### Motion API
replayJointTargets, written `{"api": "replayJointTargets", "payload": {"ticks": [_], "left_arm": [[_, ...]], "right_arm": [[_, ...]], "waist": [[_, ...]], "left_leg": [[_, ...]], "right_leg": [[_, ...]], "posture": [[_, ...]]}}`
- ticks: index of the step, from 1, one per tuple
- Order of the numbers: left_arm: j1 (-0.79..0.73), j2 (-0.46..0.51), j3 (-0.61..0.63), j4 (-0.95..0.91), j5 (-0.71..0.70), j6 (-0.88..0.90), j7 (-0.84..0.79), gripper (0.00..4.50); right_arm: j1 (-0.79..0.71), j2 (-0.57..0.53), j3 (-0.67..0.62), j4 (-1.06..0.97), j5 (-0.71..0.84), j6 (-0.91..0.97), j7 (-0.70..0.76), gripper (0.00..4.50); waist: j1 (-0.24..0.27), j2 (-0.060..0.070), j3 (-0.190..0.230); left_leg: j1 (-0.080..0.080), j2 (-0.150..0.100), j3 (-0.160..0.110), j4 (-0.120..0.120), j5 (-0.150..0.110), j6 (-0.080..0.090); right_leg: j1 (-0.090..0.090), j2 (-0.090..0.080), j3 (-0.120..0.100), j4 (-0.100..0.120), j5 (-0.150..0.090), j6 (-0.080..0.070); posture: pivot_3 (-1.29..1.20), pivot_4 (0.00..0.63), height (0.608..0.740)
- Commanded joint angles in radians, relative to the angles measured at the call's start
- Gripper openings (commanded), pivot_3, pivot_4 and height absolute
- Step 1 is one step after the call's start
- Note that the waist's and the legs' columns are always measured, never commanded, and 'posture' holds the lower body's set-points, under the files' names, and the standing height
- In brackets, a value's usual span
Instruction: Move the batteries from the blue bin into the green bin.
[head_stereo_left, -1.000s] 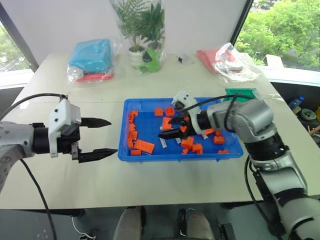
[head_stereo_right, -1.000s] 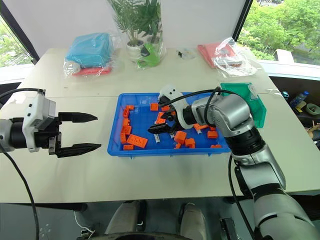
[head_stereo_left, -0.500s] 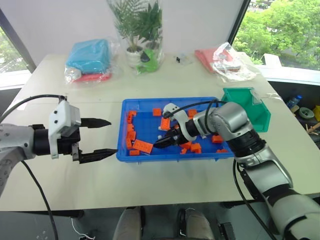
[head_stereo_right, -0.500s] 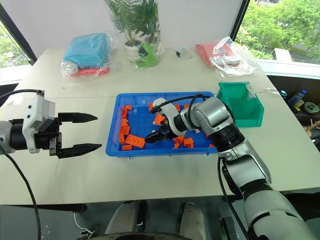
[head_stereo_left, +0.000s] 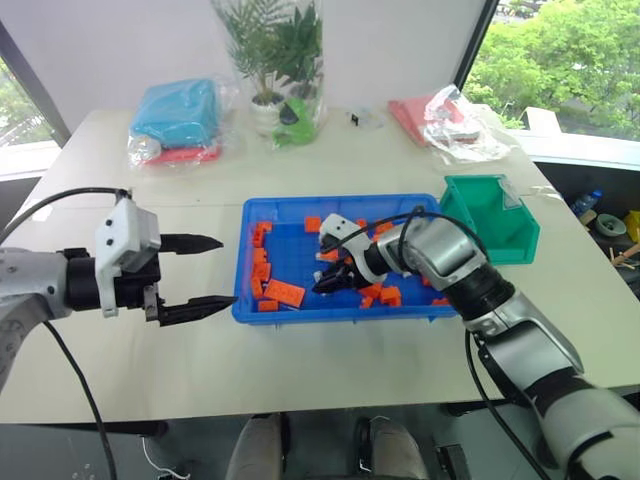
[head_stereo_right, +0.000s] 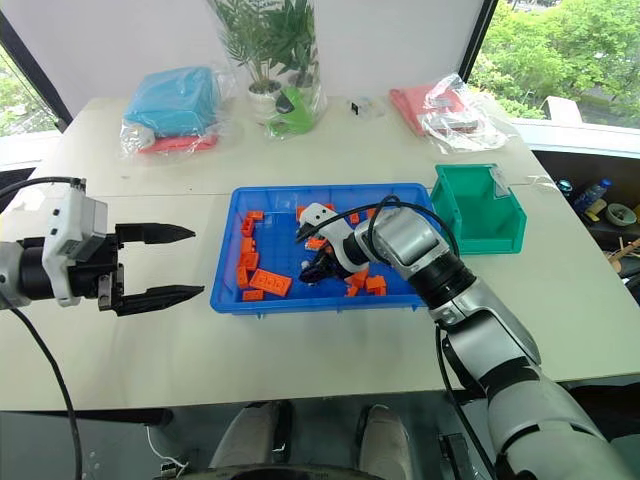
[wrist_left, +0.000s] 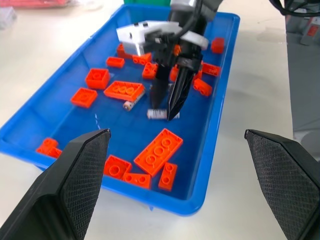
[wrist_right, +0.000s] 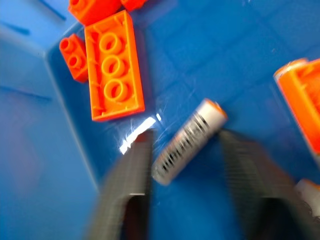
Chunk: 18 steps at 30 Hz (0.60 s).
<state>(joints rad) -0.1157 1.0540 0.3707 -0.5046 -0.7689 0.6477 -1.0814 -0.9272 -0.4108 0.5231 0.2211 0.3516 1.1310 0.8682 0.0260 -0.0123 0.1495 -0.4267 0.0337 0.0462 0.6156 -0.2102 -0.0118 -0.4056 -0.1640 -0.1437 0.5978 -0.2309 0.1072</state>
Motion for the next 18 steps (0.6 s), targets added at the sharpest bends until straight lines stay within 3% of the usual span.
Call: {"api": "replayJointTargets", "payload": {"ticks": [1,7,11,14,18], "left_arm": [[-0.03,0.009,0.015,0.005,-0.002,-0.017,-0.004,4.5],[-0.057,0.005,-0.016,0.029,0.016,-0.032,-0.016,4.5],[-0.076,-0.003,-0.038,0.033,0.016,-0.034,-0.019,4.5],[-0.082,-0.007,-0.052,0.032,0.02,-0.039,-0.025,4.5],[-0.11,-0.03,-0.093,0.042,0.034,-0.051,-0.014,4.5]], "right_arm": [[-0.006,0.013,-0.022,-0.029,0.001,0.019,0.009,0.03],[-0.036,0.01,-0.1,-0.09,0.031,0.078,-0.005,0.03],[-0.093,-0.03,-0.276,-0.197,0.113,0.206,-0.021,0.03],[-0.143,-0.113,-0.409,-0.215,0.142,0.263,-0.036,0.03],[-0.147,-0.353,-0.5,-0.058,0.053,0.136,-0.053,0.03]], "waist": [[-0.003,0.0,0.0],[-0.015,0.0,0.0],[-0.013,0.0,0.0],[-0.011,0.0,0.0],[0.01,-0.002,-0.001]], "left_leg": [[0.0,0.0,0.0,0.0,0.0,0.0],[0.0,0.0,0.0,0.0,0.001,0.002],[0.0,0.0,0.0,0.0,0.002,0.002],[0.0,0.0,0.0,0.0,0.002,0.002],[0.0,-0.001,0.0,0.0,0.0,-0.001]], "right_leg": [[0.0,0.0,0.0,0.0,0.0,0.0],[0.0,0.0,0.0,0.001,0.0,0.0],[0.0,0.0,0.0,0.001,0.0,0.001],[0.0,0.0,0.0,0.0,0.0,0.001],[0.002,0.0,0.0,-0.003,-0.001,-0.001]], "posture": [[0.0,0.15,0.673],[0.0,0.15,0.673],[0.0,0.15,0.673],[0.0,0.15,0.673],[0.0,0.15,0.673]]}}
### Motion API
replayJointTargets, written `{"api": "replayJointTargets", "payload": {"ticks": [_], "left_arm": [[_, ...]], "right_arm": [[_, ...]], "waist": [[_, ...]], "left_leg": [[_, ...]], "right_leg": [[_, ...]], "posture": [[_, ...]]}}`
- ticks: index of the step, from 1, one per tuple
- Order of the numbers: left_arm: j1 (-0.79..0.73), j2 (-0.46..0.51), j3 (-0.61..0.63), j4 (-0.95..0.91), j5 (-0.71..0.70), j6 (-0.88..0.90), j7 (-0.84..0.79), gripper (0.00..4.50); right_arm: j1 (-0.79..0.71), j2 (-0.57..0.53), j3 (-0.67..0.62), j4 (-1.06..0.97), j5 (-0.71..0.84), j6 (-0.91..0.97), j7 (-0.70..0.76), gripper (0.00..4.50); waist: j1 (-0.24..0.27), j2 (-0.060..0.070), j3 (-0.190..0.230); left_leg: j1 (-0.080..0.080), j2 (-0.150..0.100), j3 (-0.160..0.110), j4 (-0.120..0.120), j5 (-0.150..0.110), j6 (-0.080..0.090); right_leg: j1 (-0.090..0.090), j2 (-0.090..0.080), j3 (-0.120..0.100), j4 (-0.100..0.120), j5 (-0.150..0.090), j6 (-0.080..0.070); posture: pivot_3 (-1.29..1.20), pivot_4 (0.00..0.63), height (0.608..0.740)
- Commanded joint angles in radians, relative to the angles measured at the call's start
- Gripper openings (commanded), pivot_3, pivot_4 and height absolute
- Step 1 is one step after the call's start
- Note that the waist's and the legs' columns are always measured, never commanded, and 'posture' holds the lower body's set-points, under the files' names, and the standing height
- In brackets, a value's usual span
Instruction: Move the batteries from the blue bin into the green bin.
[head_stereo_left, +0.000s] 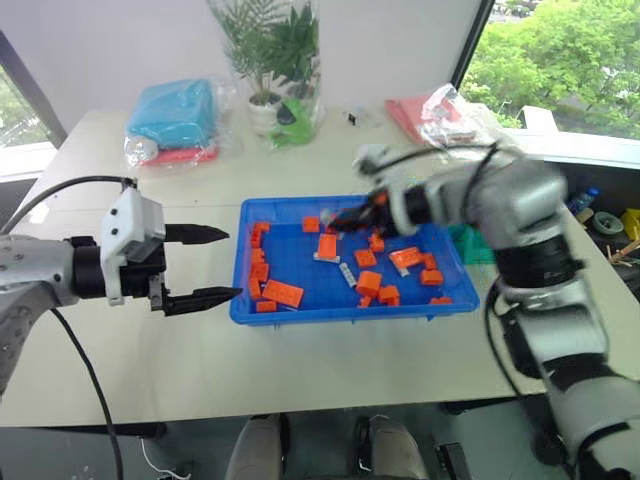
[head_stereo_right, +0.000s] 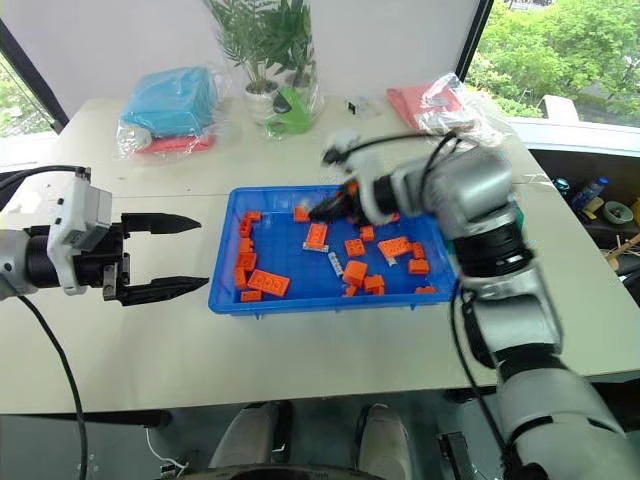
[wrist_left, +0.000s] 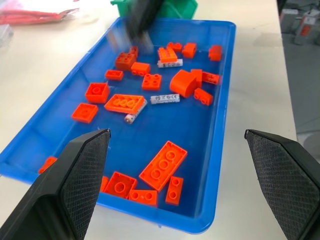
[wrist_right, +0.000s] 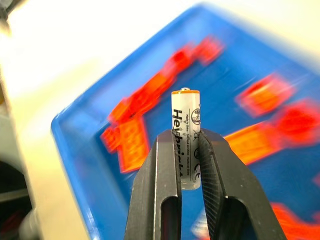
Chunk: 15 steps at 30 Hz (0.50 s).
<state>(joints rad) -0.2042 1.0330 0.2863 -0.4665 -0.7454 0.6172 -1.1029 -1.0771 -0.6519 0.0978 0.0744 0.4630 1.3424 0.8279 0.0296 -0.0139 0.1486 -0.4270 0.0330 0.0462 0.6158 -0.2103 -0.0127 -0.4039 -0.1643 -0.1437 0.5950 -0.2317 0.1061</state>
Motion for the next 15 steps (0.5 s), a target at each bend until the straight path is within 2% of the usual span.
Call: {"api": "replayJointTargets", "payload": {"ticks": [1,4,8,9,15], "left_arm": [[-0.03,-0.014,-0.017,0.003,0.012,-0.022,0.01,4.5],[-0.05,-0.027,-0.035,0.007,0.016,-0.023,0.011,4.5],[-0.083,-0.041,-0.063,0.021,0.026,-0.025,0.015,4.5],[-0.09,-0.044,-0.069,0.022,0.027,-0.025,0.018,4.5],[-0.109,-0.053,-0.073,0.014,0.023,-0.016,0.03,4.5]], "right_arm": [[0.021,-0.154,-0.068,0.125,-0.083,-0.118,-0.014,0.03],[0.055,-0.225,-0.059,0.228,-0.134,-0.201,-0.015,0.03],[0.088,-0.236,-0.047,0.344,-0.201,-0.323,-0.038,0.03],[0.092,-0.229,-0.043,0.372,-0.22,-0.358,-0.049,1.06],[0.041,-0.175,0.0,0.529,-0.335,-0.584,-0.085,3.9]], "waist": [[0.01,0.0,0.0],[0.005,-0.004,-0.002],[-0.018,-0.001,-0.001],[-0.023,0.0,-0.001],[-0.042,0.0,-0.001]], "left_leg": [[0.0,0.0,0.001,0.0,0.0,0.0],[0.0,0.0,0.003,0.0,0.0,0.0],[0.0,0.001,0.004,-0.002,0.002,0.002],[0.0,0.001,0.004,-0.002,0.002,0.002],[0.001,0.001,0.004,-0.002,0.003,0.002]], "right_leg": [[0.0,0.0,0.0,-0.001,-0.001,-0.001],[-0.001,-0.001,0.001,-0.001,-0.003,0.002],[0.001,-0.001,0.001,0.003,0.001,0.002],[0.001,-0.001,0.001,0.003,0.001,0.002],[0.001,-0.001,0.001,0.004,0.001,0.002]], "posture": [[0.0,0.15,0.673],[0.0,0.15,0.673],[0.0,0.15,0.673],[0.0,0.15,0.673],[0.0,0.15,0.673]]}}
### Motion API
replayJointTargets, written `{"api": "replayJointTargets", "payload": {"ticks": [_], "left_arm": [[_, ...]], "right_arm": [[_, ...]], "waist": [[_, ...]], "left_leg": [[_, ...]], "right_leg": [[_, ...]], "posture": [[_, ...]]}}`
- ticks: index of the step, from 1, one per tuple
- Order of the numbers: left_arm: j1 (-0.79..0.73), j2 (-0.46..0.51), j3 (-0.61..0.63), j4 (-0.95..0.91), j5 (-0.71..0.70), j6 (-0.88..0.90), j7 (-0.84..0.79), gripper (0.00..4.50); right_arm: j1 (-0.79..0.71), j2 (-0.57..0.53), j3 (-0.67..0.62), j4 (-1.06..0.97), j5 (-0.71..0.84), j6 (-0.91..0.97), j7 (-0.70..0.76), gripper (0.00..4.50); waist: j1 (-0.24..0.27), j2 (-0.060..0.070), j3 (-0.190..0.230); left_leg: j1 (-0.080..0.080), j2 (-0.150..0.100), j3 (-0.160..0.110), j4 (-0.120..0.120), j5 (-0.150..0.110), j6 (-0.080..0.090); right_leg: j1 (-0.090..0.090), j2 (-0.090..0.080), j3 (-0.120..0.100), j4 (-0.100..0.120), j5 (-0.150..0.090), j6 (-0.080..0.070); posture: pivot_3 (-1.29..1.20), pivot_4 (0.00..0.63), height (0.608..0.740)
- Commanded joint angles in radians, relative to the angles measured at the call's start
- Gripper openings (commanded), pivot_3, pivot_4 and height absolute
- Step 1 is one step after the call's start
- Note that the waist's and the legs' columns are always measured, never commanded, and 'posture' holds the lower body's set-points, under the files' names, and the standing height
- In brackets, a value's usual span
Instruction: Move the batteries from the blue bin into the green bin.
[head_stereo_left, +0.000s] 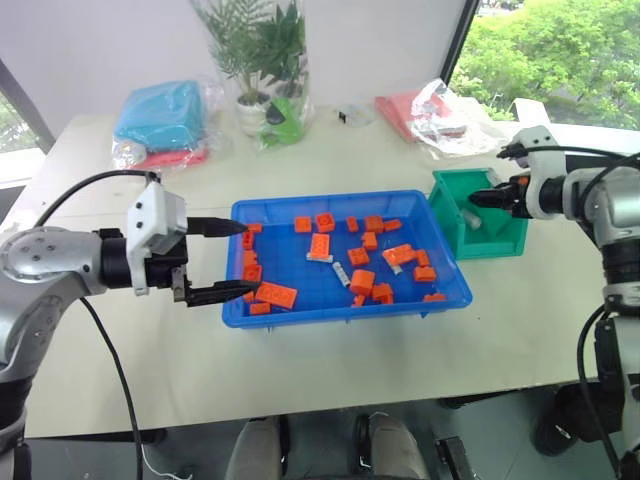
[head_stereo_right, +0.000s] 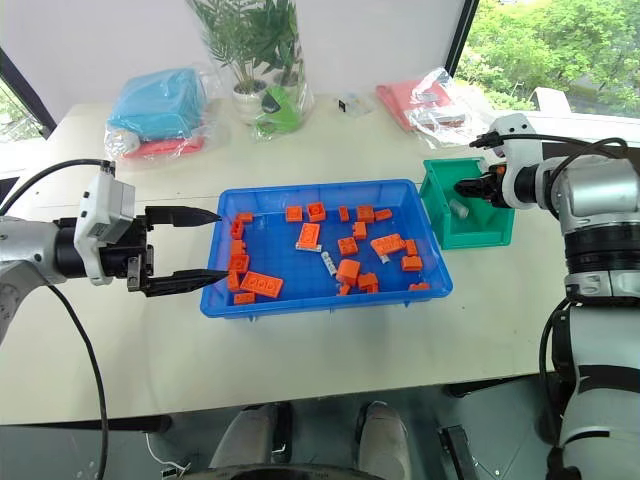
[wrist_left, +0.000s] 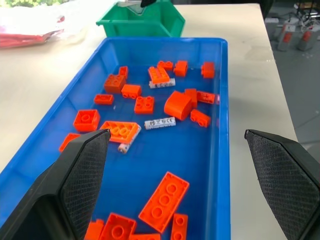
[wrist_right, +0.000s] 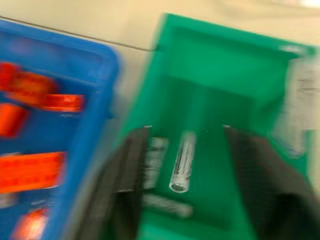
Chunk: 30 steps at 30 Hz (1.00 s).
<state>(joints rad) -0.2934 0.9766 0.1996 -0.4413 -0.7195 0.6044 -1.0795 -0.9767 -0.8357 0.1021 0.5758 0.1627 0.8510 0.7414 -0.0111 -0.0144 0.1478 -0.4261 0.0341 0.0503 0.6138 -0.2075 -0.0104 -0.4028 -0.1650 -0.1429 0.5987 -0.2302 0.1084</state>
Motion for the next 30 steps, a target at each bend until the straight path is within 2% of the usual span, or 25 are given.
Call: {"api": "replayJointTargets", "payload": {"ticks": [1,5,7,11,14,18,24,30], "left_arm": [[-0.013,0.007,0.022,-0.016,-0.007,0.0,0.006,4.5],[0.006,0.018,0.039,-0.025,-0.012,0.007,0.003,4.5],[0.014,0.024,0.047,-0.029,-0.014,0.01,0.0,4.5],[0.019,0.027,0.053,-0.032,-0.011,0.01,0.002,4.5],[0.036,0.024,0.069,-0.057,-0.015,0.017,0.024,4.5],[0.074,0.021,0.111,-0.107,-0.04,0.038,0.061,4.5],[0.132,0.034,0.179,-0.152,-0.066,0.065,0.087,4.5],[0.143,0.046,0.211,-0.167,-0.082,0.082,0.1,4.5]], "right_arm": [[-0.074,0.02,0.007,0.02,-0.038,-0.138,0.038,3.9],[-0.118,0.065,0.071,-0.045,-0.027,-0.261,0.247,3.9],[-0.131,0.104,0.152,-0.081,-0.059,-0.422,0.382,3.9],[-0.163,0.176,0.242,-0.008,-0.143,-0.689,0.479,3.9],[-0.208,0.275,0.318,0.148,-0.236,-0.943,0.484,3.9],[-0.185,0.313,0.343,0.252,-0.29,-1.182,0.485,3.9],[-0.162,0.368,0.334,0.379,-0.354,-1.381,0.361,3.9],[-0.155,0.42,0.318,0.49,-0.402,-1.452,0.208,3.9]], "waist": [[-0.002,0.001,0.0],[-0.006,0.003,0.002],[-0.006,0.002,0.001],[0.001,0.001,0.001],[-0.001,0.001,0.001],[0.005,0.0,0.001],[-0.005,-0.001,0.0],[-0.003,-0.001,0.0]], "left_leg": [[0.0,0.0,0.0,0.0,0.0,0.0],[0.0,0.0,0.0,0.0,0.0,0.0],[0.0,0.0,0.0,0.0,0.0,0.0],[0.001,0.001,0.0,0.001,0.0,0.0],[0.0,0.0,-0.001,0.002,0.0,0.0],[0.0,0.0,-0.001,0.002,0.0,0.0],[0.001,0.0,-0.001,0.002,0.002,-0.004],[0.002,0.0,-0.002,0.002,0.004,-0.006]], "right_leg": [[0.0,0.0,0.0,0.0,0.0,0.0],[0.0,0.0,0.001,0.001,0.0,0.0],[0.0,0.0,0.001,0.001,0.0,0.0],[-0.004,0.0,0.0,0.001,-0.001,0.001],[-0.003,0.0,0.001,0.001,-0.001,0.001],[-0.003,0.0,0.001,0.001,0.0,0.0],[0.0,0.0,0.001,0.005,0.0,0.0],[-0.002,0.0,0.001,0.012,-0.001,-0.001]], "posture": [[0.0,0.15,0.673],[0.0,0.15,0.673],[0.0,0.15,0.673],[0.0,0.15,0.673],[0.0,0.15,0.673],[0.0,0.15,0.673],[0.0,0.15,0.673],[0.0,0.15,0.673]]}}
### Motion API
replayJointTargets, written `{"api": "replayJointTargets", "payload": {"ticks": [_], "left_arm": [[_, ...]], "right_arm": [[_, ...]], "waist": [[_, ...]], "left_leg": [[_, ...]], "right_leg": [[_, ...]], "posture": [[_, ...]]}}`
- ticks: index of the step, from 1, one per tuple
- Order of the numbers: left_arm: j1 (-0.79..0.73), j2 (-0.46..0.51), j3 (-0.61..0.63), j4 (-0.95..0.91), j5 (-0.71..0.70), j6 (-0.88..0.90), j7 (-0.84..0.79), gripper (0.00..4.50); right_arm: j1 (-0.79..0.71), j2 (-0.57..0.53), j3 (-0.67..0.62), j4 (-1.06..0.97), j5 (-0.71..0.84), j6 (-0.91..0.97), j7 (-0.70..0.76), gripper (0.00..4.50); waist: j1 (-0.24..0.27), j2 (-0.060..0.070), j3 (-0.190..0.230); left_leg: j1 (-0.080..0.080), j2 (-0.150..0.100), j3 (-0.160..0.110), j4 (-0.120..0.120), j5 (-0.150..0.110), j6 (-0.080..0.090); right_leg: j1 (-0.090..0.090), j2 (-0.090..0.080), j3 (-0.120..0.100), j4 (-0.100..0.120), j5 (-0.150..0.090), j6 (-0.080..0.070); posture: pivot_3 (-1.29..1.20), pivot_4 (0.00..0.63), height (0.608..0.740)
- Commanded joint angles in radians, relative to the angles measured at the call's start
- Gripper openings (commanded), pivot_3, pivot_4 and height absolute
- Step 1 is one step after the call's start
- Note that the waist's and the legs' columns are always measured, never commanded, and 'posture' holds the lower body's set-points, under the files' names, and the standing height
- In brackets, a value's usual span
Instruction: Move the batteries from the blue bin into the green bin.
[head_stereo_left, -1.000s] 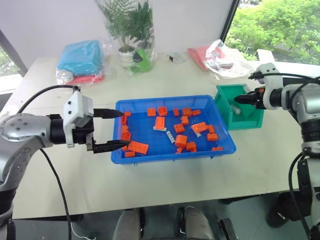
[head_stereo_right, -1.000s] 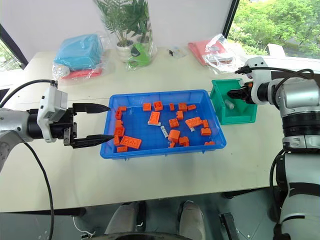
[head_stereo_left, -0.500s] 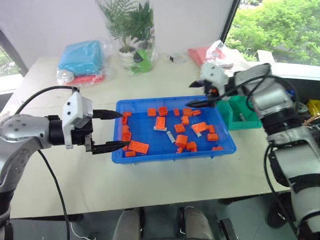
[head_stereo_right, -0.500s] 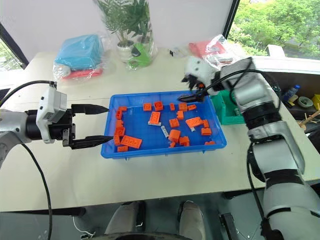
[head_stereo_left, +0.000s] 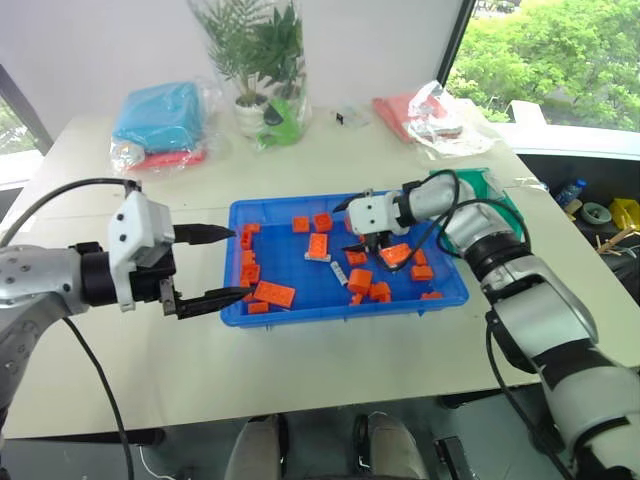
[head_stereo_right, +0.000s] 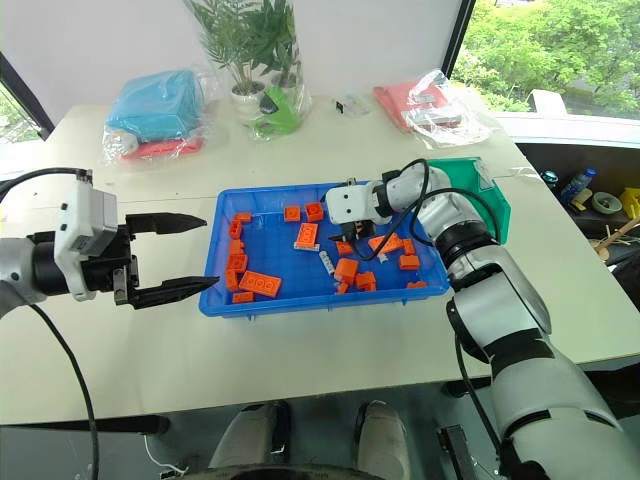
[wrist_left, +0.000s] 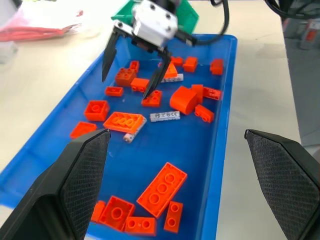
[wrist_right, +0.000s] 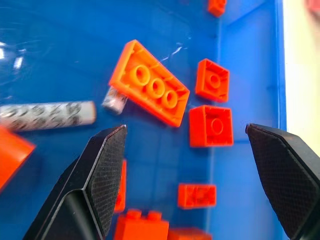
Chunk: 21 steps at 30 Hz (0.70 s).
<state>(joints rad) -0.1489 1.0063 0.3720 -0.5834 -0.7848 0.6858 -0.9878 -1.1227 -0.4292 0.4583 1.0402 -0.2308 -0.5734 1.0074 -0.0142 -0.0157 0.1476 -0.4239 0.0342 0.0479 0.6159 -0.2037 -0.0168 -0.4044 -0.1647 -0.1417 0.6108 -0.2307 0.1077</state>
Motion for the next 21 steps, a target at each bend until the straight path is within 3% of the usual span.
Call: {"api": "replayJointTargets", "payload": {"ticks": [1,21], "left_arm": [[0.0,0.017,0.042,-0.026,-0.019,0.002,0.01,4.5],[-0.08,0.042,0.003,0.021,-0.015,-0.006,0.0,4.5]], "right_arm": [[-0.007,0.021,-0.04,0.035,-0.012,-0.033,-0.074,3.9],[0.069,0.092,-0.031,0.089,-0.108,-0.122,-0.248,3.9]], "waist": [[0.001,0.0,0.0],[-0.002,-0.001,-0.001]], "left_leg": [[0.0,0.0,0.0,0.0,0.0,0.0],[0.001,0.0,0.0,0.0,0.0,0.0]], "right_leg": [[0.0,0.0,0.0,0.0,0.0,0.0],[0.001,0.0,0.0,0.002,0.0,0.0]], "posture": [[0.0,0.15,0.673],[0.0,0.15,0.673]]}}
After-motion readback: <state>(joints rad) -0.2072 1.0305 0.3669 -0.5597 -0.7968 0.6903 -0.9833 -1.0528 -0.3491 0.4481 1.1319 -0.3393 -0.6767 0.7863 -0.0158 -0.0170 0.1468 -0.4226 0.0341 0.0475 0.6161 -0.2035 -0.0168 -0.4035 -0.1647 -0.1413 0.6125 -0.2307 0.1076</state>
